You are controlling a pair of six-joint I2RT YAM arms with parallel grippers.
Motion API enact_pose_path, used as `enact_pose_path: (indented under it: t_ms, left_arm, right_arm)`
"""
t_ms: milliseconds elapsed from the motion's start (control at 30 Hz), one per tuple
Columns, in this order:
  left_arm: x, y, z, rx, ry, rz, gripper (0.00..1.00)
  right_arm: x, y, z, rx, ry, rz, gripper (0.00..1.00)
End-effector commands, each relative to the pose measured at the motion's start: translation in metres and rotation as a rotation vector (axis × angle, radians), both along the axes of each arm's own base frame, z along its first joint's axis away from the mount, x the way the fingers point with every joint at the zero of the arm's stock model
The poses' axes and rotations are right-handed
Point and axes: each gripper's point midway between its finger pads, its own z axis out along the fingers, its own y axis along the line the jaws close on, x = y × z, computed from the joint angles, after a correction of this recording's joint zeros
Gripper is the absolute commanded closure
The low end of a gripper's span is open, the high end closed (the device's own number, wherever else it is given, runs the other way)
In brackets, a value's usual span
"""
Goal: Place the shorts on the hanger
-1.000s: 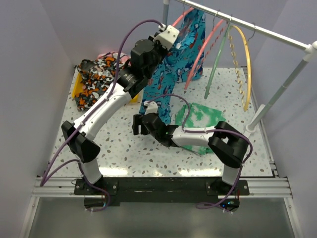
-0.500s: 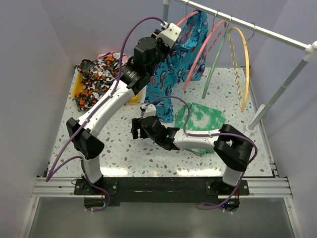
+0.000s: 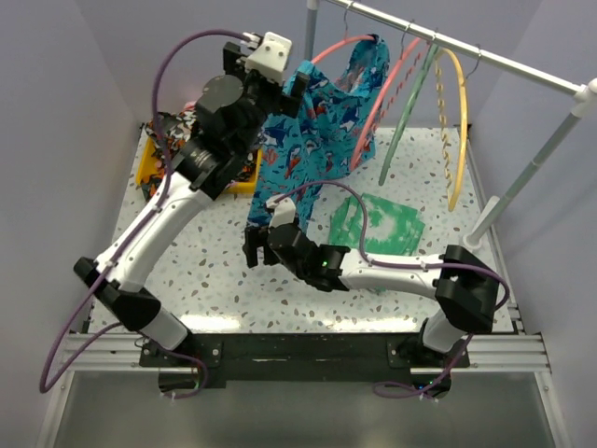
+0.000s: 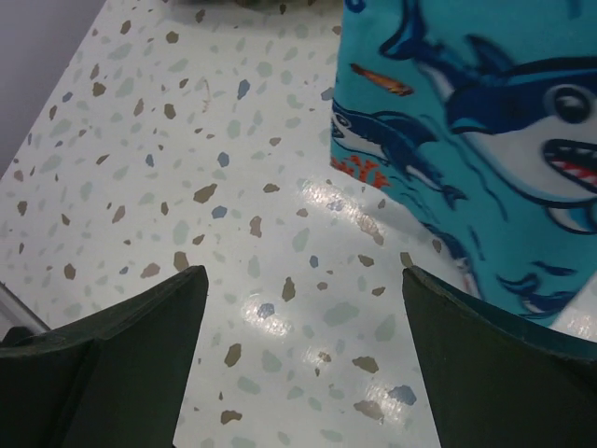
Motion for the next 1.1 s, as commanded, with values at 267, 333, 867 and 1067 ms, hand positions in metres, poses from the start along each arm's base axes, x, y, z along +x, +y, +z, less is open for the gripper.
enact_pose_path:
  t_ms: [267, 333, 867, 1067]
  left_arm:
    - [-0.076, 0.036, -0.041, -0.210, 0.171, -0.088, 0.00]
    - [-0.092, 0.035, -0.064, -0.242, 0.245, -0.131, 0.00]
    - [-0.205, 0.001, -0.312, -0.384, 0.715, -0.212, 0.00]
    - [-0.220, 0.012, -0.346, -0.372, 0.863, -0.139, 0.00]
  right_arm:
    - [-0.026, -0.030, 0.024, 0.009, -0.019, -0.012, 0.08]
    - [-0.031, -0.040, 0.024, 0.007, -0.017, -0.020, 0.07]
    - [-0.043, -0.165, -0.008, 0.050, 0.058, -0.381, 0.01]
    - [-0.051, -0.188, -0.019, 0.027, 0.073, -0.399, 0.01]
